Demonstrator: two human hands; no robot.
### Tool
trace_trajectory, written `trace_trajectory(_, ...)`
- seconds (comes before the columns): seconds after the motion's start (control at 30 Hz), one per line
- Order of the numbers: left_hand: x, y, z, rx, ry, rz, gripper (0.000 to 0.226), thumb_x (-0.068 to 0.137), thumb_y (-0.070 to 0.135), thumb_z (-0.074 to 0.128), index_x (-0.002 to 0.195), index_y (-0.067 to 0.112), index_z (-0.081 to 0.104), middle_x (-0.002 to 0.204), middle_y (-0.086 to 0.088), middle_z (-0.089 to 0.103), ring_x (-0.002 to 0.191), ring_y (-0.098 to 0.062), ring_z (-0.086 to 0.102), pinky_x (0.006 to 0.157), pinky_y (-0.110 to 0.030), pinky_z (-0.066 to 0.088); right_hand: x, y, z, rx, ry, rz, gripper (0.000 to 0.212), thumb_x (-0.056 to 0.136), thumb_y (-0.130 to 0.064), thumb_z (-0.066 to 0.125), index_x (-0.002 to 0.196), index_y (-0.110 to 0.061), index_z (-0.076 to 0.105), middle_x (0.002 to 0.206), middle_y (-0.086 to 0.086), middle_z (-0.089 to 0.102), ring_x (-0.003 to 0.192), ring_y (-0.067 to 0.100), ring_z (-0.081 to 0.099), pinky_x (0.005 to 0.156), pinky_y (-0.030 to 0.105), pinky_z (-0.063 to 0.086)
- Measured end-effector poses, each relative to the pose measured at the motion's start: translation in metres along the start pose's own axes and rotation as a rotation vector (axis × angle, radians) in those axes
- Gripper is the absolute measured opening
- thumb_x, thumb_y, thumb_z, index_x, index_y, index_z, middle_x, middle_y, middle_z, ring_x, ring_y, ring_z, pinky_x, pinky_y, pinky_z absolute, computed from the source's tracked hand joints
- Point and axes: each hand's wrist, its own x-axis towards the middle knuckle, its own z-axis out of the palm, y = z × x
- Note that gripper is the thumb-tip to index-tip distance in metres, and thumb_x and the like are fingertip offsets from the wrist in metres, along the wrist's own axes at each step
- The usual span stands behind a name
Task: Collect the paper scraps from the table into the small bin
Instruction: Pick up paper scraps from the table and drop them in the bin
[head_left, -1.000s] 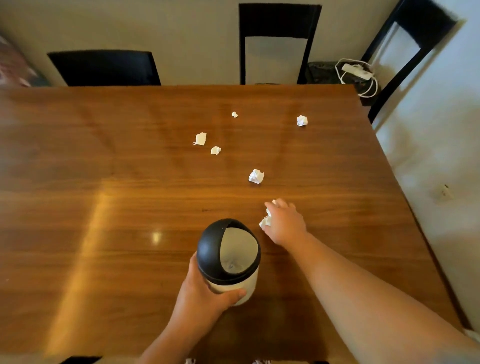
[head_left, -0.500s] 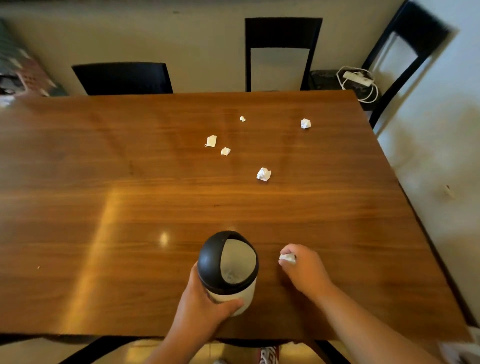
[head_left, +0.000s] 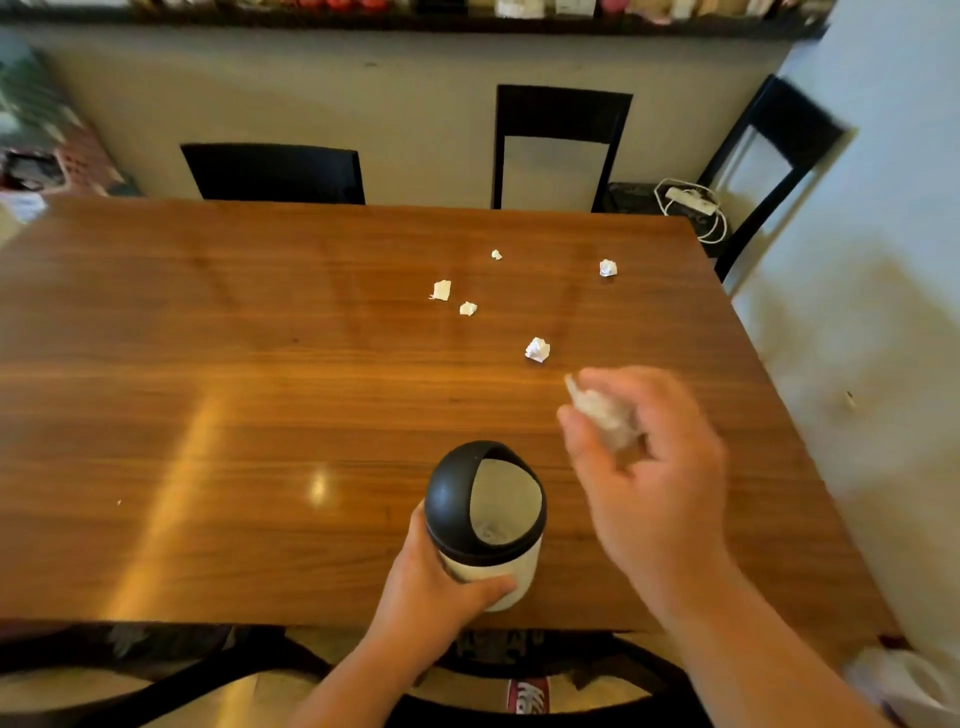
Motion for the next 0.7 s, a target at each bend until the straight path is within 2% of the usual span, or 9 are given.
trace_trajectory(0.07, -0.001, 0.001, -0.002, -0.009, -0.011, 0.026, 0.106, 0.044, 0.060, 0.097, 0.126, 0.071, 0.032, 0.120, 0.040, 0.060, 0.109, 0.010, 0.062, 0.098, -0.033, 0.056, -0.033, 0.007, 0.033, -0.119, -0.466, 0.123, 0.046, 0.087, -0.039, 0.067, 0.128, -0.019, 0.062, 0.126, -0.009, 0.061, 0.114, 0.004, 0.056, 0.097, 0.025, 0.049)
trace_trajectory(0.1, -0.001, 0.001, -0.003, -0.002, -0.017, 0.034, 0.105, 0.045, 0.062, 0.097, 0.125, 0.072, 0.030, 0.120, 0.040, 0.060, 0.108, 0.010, 0.063, 0.095, -0.033, 0.058, -0.046, 0.013, 0.041, -0.175, -0.552, 0.098, 0.050, 0.087, -0.044, 0.066, 0.131, -0.021, 0.061, 0.131, -0.009, 0.059, 0.122, 0.005, 0.053, 0.105, 0.024, 0.044)
trace_trajectory(0.17, 0.001, -0.002, -0.005, 0.008, -0.013, 0.038, 0.100, 0.047, 0.061, 0.097, 0.118, 0.078, 0.029, 0.120, 0.041, 0.059, 0.107, 0.010, 0.064, 0.092, -0.031, 0.059, -0.055, 0.030, 0.046, -0.167, -0.487, 0.041, 0.049, 0.086, -0.052, 0.063, 0.124, -0.021, 0.065, 0.123, -0.010, 0.063, 0.118, 0.004, 0.055, 0.102, 0.015, 0.040)
trace_trajectory(0.27, 0.009, -0.009, -0.005, -0.014, 0.022, 0.002, 0.098, 0.046, 0.055, 0.097, 0.116, 0.076, 0.032, 0.120, 0.034, 0.063, 0.112, 0.011, 0.061, 0.097, -0.027, 0.054, -0.051, 0.065, 0.047, -0.148, -0.378, 0.101, 0.044, 0.090, -0.058, 0.052, 0.118, -0.026, 0.064, 0.110, -0.021, 0.057, 0.108, -0.006, 0.050, 0.091, 0.006, 0.039)
trace_trajectory(0.33, 0.017, -0.012, -0.003, -0.039, 0.032, -0.038, 0.099, 0.045, 0.053, 0.097, 0.116, 0.074, 0.032, 0.120, 0.031, 0.064, 0.112, 0.011, 0.059, 0.097, -0.025, 0.051, -0.041, 0.093, 0.054, -0.187, -0.437, 0.223, 0.041, 0.089, -0.057, 0.051, 0.118, -0.029, 0.063, 0.108, -0.023, 0.058, 0.103, -0.007, 0.053, 0.085, 0.009, 0.045)
trace_trajectory(0.43, 0.033, -0.013, -0.001, -0.069, 0.051, -0.074, 0.097, 0.044, 0.052, 0.096, 0.115, 0.075, 0.034, 0.118, 0.038, 0.062, 0.109, 0.013, 0.060, 0.094, -0.023, 0.051, -0.020, 0.149, 0.073, -0.238, -0.545, 0.389, 0.033, 0.087, -0.046, 0.060, 0.116, -0.029, 0.063, 0.099, -0.021, 0.058, 0.092, -0.003, 0.057, 0.075, 0.016, 0.051)
trace_trajectory(0.5, 0.044, -0.011, 0.001, -0.082, 0.085, -0.100, 0.099, 0.041, 0.054, 0.096, 0.117, 0.072, 0.034, 0.117, 0.031, 0.066, 0.109, 0.009, 0.061, 0.093, -0.024, 0.051, 0.000, 0.186, 0.090, -0.243, -0.637, 0.518, 0.035, 0.089, -0.041, 0.063, 0.121, -0.029, 0.060, 0.106, -0.017, 0.060, 0.094, 0.000, 0.058, 0.073, 0.016, 0.050)
trace_trajectory(0.57, 0.054, -0.010, 0.002, -0.082, 0.121, -0.112, 0.104, 0.038, 0.055, 0.095, 0.122, 0.066, 0.035, 0.119, 0.024, 0.066, 0.112, 0.005, 0.060, 0.096, -0.028, 0.051, 0.024, 0.218, 0.112, -0.259, -0.674, 0.588, 0.039, 0.089, -0.038, 0.064, 0.126, -0.028, 0.057, 0.117, -0.008, 0.063, 0.100, 0.008, 0.061, 0.079, 0.026, 0.055)
trace_trajectory(0.7, 0.071, -0.012, 0.002, -0.089, 0.175, -0.129, 0.106, 0.030, 0.061, 0.097, 0.121, 0.064, 0.041, 0.118, 0.026, 0.068, 0.110, 0.006, 0.062, 0.097, -0.029, 0.053, 0.074, 0.263, 0.157, -0.399, -0.623, 0.569, 0.054, 0.088, -0.033, 0.066, 0.138, -0.031, 0.045, 0.137, -0.001, 0.050, 0.114, 0.023, 0.058, 0.082, 0.036, 0.052)
